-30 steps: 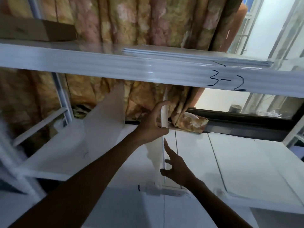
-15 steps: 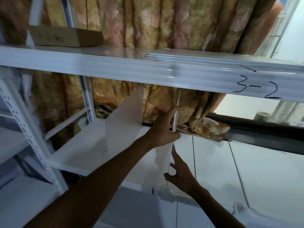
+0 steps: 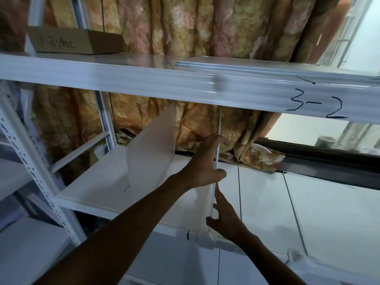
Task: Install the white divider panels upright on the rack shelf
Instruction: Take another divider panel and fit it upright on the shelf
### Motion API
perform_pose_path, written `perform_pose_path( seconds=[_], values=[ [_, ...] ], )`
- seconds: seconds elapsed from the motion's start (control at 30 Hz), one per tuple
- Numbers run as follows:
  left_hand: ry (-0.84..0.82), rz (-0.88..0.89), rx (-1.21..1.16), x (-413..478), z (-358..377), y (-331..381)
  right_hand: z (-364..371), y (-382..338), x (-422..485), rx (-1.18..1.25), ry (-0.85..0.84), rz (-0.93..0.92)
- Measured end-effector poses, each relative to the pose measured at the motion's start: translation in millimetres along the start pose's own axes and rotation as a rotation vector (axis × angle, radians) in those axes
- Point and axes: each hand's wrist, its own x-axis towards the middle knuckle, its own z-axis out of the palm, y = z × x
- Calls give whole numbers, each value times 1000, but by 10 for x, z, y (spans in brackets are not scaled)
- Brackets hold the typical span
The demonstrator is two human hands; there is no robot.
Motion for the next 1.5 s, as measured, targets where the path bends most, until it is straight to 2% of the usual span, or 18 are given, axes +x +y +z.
perform_pose_path(
  seconds=[0.23, 0.87, 1.33, 1.5],
  values=[
    [-13, 35, 43, -51, 5, 31, 106, 89, 12, -6, 4, 73],
    [-18, -55, -13, -139, 15, 16, 116, -22, -7, 0, -11, 118],
    [-53, -24, 68, -78, 110, 140, 164, 22, -62, 58, 8, 239],
    [-60, 3, 69, -67, 119, 155, 165, 19, -74, 75, 2, 231]
  ],
)
